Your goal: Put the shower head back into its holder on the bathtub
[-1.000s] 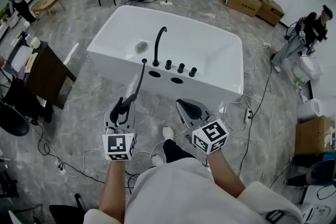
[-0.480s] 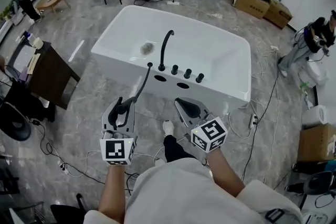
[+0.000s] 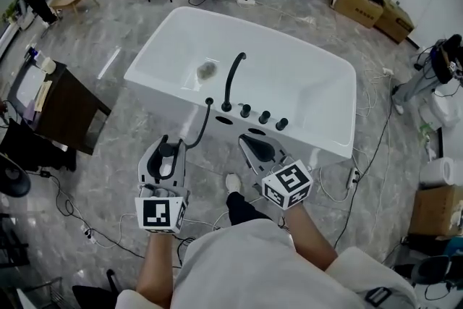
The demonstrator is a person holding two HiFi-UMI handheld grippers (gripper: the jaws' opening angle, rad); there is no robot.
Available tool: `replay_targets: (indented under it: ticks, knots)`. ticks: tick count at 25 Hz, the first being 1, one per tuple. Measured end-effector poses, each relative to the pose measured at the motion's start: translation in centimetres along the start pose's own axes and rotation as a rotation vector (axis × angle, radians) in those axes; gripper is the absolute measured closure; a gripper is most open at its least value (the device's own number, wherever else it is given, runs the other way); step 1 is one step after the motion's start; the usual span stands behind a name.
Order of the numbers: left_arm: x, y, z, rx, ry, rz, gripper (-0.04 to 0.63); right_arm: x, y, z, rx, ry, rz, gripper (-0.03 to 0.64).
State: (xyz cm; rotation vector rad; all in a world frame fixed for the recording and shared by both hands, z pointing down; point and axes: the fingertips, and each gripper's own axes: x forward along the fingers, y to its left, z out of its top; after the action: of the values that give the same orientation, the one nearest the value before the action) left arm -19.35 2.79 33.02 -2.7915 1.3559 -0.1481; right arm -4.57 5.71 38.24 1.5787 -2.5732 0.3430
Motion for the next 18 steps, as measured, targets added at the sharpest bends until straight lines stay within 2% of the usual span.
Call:
replay_targets:
  ticks: [9, 18]
  knots:
    - [6.8, 1.3, 1.4, -0.002, 0.011, 0.014, 0.459, 5.0, -5.6, 1.8, 0.004, 0.031, 0.045, 0.598]
    - [12.7, 2.5, 0.6, -0.017, 0.038, 0.031, 0.459, 9.8, -9.6, 2.9, -0.017, 0.042, 0.097, 0.598]
